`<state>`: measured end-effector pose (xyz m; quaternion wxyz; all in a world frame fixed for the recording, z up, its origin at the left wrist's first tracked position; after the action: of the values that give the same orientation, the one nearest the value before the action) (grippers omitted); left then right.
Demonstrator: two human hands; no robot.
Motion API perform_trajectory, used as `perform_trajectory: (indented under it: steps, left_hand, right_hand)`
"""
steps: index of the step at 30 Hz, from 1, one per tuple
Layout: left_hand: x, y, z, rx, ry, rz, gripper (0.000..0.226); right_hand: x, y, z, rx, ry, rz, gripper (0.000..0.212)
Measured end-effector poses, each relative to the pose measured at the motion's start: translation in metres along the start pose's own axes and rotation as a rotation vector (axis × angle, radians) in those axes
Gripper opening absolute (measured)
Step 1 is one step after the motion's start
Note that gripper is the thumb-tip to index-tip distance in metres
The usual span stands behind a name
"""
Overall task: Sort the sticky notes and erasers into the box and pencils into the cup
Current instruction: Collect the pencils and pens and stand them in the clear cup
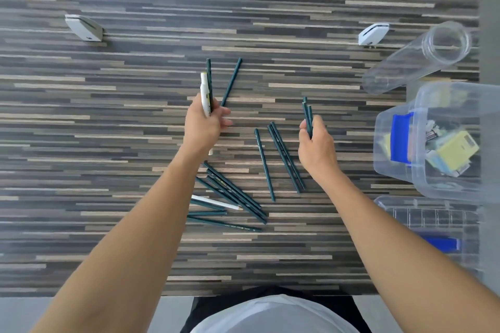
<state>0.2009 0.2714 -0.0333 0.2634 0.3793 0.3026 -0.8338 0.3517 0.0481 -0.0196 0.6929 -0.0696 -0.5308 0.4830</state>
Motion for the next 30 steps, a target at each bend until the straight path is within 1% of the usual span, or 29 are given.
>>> perform_trajectory:
  steps: [2,4,5,7,11,12,14,16,17,21,23,25,28,30]
  left_hand:
    - [-0.005,0.005,0.013,-0.007,-0.008,0.089,0.017]
    - [-0.014,0.014,0.025,0.006,0.015,0.137,0.008]
    - [-0.018,0.02,0.031,0.019,0.016,0.165,0.009]
    - [-0.03,0.033,0.044,0.048,0.011,0.227,0.017]
    - [-0.059,0.063,0.067,0.107,0.04,0.31,0.023]
    - [-0.068,0.071,0.073,0.124,0.064,0.322,0.023]
    - [-0.086,0.088,0.087,0.155,0.12,0.345,0.022]
    - [-0.098,0.104,0.099,0.176,0.145,0.362,0.028]
    - [-0.108,0.117,0.108,0.196,0.16,0.369,0.031]
    - [-0.128,0.145,0.125,0.24,0.205,0.399,0.047]
    - [-0.143,0.16,0.134,0.245,0.228,0.42,0.052]
    - [-0.159,0.173,0.14,0.246,0.261,0.433,0.049]
    - [-0.186,0.192,0.147,0.262,0.327,0.464,0.027]
    - [-0.202,0.203,0.147,0.249,0.353,0.495,0.031]
  right_hand:
    - [0.006,-0.007,0.007,-0.006,0.011,-0.15,0.018]
    - [0.014,-0.015,0.015,-0.034,0.014,-0.306,0.018]
    - [0.017,-0.021,0.019,-0.062,0.014,-0.352,0.025]
    - [0.02,-0.033,0.027,-0.115,0.039,-0.426,0.04]
    - [0.015,-0.047,0.038,-0.133,0.148,-0.651,0.041]
    - [0.016,-0.051,0.041,-0.134,0.158,-0.681,0.041]
    - [0.019,-0.067,0.047,-0.153,0.124,-0.715,0.031]
    - [0.023,-0.083,0.051,-0.173,0.07,-0.776,0.025]
    - [0.021,-0.098,0.053,-0.189,0.041,-0.814,0.025]
    - [0.023,-0.126,0.054,-0.197,-0.017,-0.853,0.042]
    - [0.021,-0.149,0.052,-0.219,-0.054,-0.885,0.046]
    - [0.02,-0.171,0.048,-0.236,-0.081,-0.928,0.045]
    - [0.017,-0.2,0.042,-0.251,-0.115,-0.975,0.043]
    - [0.017,-0.218,0.036,-0.263,-0.135,-1.006,0.04]
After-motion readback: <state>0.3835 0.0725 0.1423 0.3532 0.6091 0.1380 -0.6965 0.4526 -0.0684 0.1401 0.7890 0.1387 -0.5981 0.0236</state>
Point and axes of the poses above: each hand's wrist, its own z-axis away from the middle knuckle, its own y-axis out of the palm, x = y × z, the point moved 9 cm from there along -z, towards the middle knuckle, and after that the axes turned 5 degrees about -z, right-handed, at the moved point
